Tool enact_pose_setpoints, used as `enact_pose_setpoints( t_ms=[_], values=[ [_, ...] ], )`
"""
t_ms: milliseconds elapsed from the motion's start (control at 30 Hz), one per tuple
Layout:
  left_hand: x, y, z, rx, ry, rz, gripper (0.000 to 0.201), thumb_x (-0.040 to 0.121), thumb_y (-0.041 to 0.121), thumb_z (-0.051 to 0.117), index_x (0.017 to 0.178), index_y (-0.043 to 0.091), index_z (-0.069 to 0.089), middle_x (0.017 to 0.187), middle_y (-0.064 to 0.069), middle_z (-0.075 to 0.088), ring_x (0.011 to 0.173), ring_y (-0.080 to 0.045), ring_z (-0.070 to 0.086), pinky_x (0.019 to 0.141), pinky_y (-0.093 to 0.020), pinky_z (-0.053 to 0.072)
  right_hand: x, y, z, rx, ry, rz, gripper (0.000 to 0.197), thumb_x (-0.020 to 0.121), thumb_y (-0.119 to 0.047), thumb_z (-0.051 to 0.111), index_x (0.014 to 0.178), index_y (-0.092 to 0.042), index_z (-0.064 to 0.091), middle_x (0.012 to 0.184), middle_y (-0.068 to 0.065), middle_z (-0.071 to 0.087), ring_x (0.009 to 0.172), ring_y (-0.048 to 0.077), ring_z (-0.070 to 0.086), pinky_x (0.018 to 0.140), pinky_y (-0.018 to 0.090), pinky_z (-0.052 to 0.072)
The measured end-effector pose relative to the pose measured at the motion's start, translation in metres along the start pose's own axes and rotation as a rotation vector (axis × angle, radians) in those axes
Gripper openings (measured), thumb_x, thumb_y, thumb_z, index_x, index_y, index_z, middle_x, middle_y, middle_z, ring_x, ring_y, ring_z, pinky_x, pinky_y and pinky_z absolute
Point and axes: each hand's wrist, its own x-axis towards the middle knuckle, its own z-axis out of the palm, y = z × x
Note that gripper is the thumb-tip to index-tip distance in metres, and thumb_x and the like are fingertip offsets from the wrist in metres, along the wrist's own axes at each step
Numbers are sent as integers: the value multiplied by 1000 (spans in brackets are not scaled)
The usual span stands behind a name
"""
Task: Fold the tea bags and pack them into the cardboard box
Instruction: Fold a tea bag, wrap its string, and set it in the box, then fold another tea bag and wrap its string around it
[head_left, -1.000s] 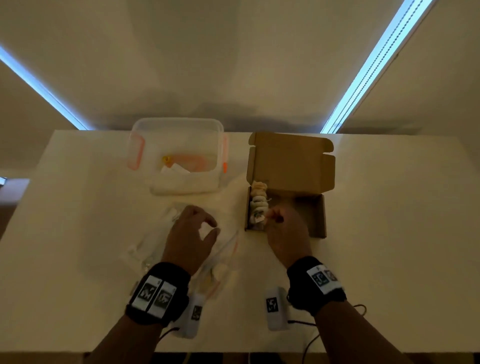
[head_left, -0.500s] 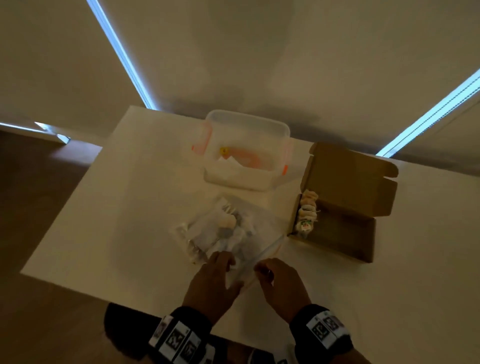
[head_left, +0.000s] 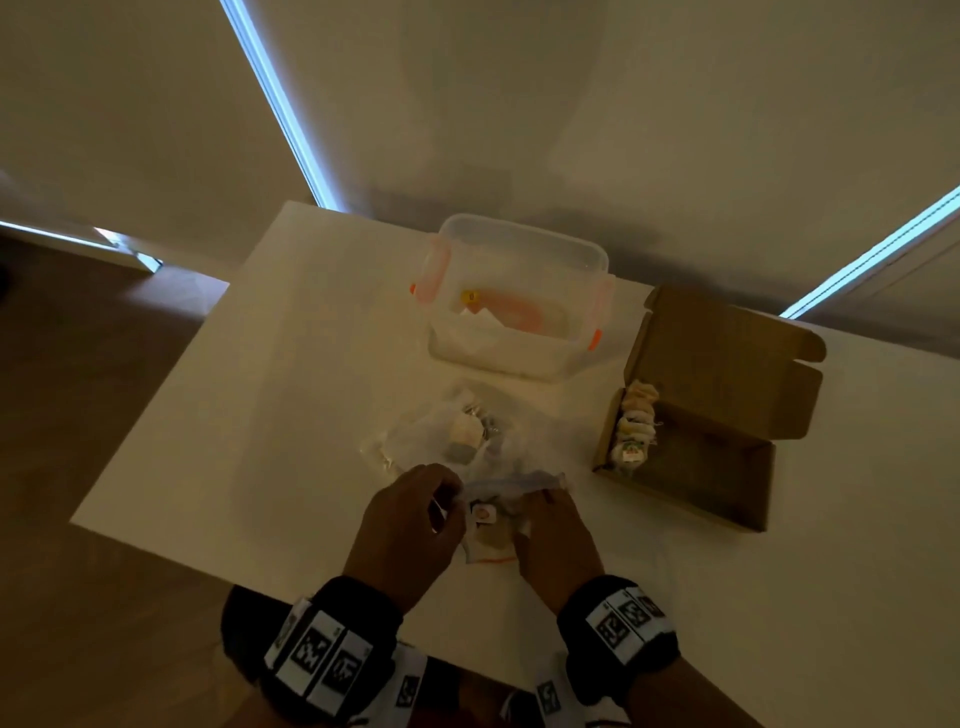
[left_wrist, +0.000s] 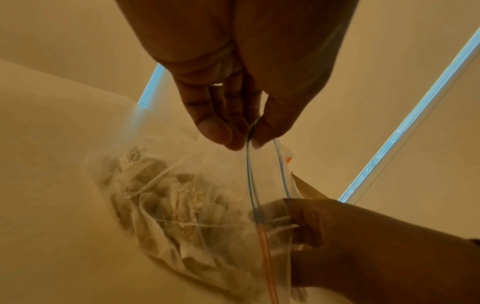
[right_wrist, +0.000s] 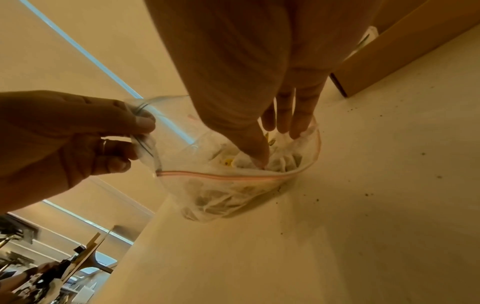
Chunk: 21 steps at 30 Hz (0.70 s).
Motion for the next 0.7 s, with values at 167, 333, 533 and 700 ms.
enact_pose_setpoints(
  t_ms=[167, 333, 533, 700],
  values=[
    [-7, 4, 7, -16, -207, 18, 16, 94, 44, 67, 92, 29, 61, 85, 14, 58, 68, -7, 57, 65, -27, 49, 5, 8, 14, 168, -31, 26, 45, 96, -29, 47, 129, -2, 63, 131, 20, 62, 125, 38, 59, 107, 29, 42],
    [36, -13, 23, 3, -58, -180, 14, 97, 35, 63, 101, 21, 62, 103, -2, 63, 86, -23, 61, 75, -33, 46, 5, -2, 2, 266, 82, 17, 55, 90, -32, 42, 129, 3, 62, 128, 22, 63, 121, 26, 56, 101, 6, 26],
    [89, -15, 51, 240, -197, -332, 42, 94, 31, 56, 134, 22, 46, 129, -5, 54, 118, -32, 53, 88, -45, 49, 5, 2, 7, 213, 86, -37, 61, 88, -35, 34, 132, -2, 62, 131, 20, 63, 124, 37, 58, 108, 33, 41],
    [83, -24, 48, 227, -118, -301, 26, 99, 33, 56, 121, 24, 67, 119, -2, 65, 109, -30, 62, 87, -39, 51, 5, 1, -3, 244, 75, -5, 46, 95, -17, 50, 139, -4, 56, 141, 15, 56, 132, 31, 51, 103, 11, 27]
  ],
)
